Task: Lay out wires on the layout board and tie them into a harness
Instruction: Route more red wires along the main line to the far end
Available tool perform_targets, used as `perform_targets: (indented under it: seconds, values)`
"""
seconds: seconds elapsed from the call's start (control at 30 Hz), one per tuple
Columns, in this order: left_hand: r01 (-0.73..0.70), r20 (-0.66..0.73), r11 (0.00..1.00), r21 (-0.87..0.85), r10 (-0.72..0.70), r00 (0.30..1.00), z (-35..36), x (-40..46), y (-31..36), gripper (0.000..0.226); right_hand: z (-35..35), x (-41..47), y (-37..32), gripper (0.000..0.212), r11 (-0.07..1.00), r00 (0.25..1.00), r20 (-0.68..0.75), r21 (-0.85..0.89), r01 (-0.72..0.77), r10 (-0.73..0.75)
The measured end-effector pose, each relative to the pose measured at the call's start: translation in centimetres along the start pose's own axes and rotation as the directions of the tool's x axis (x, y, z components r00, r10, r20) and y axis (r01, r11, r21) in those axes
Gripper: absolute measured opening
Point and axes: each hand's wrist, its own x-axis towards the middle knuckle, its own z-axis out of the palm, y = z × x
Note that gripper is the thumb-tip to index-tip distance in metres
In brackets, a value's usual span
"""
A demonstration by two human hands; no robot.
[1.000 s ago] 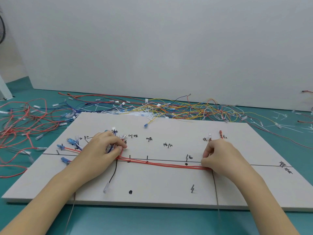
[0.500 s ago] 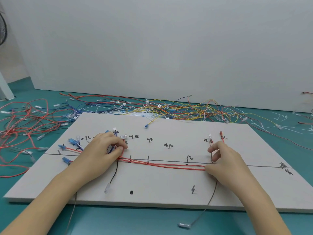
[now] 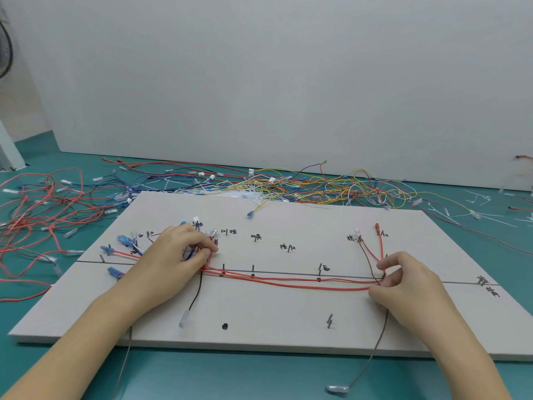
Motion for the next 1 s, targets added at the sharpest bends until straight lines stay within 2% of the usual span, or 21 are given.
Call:
perform_targets:
  seconds: [0.27, 0.53, 0.63, 0.7, 0.9, 1.0]
  values:
    - [0.003, -0.009, 1.0, 0.004, -0.003, 1.0, 0.0, 0.1, 0.0, 0.023, -0.8, 0.1, 0.7, 0.025, 0.997, 0.999, -0.04, -0.073, -0.032, 0.029]
    - [0.0, -0.009, 1.0, -0.005, 0.0, 1.0, 0.0, 0.1, -0.2, 0.026, -1.7, 1.1, 1.7, 0.013, 0.997, 0.998, -0.068, -0.069, -0.019, 0.015]
    - [-0.004, -0.01, 1.0, -0.003, 0.004, 1.0, 0.1, 0.1, -0.3, 0.026, -2.0, 1.9, 2.0, 0.012, 1.0, 0.999, -0.051, 0.001, -0.019, 0.019]
    - [-0.004, -0.006, 1.0, -0.005, 0.004, 1.0, 0.0, 0.1, -0.4, 0.025, -2.0, 2.4, 2.2, 0.015, 0.998, 0.999, -0.037, 0.049, -0.027, 0.029]
    - [-0.005, -0.006, 1.0, 0.003, 0.005, 1.0, 0.0, 0.1, -0.4, 0.024, -1.3, 3.3, 2.7, 0.025, 0.999, 0.995, -0.105, 0.044, 0.004, 0.001]
    - [-0.004, -0.009, 1.0, 0.004, 0.005, 1.0, 0.0, 0.0, -0.3, 0.024, -1.1, 3.6, 2.6, 0.03, 1.0, 0.997, -0.081, 0.002, 0.016, -0.015]
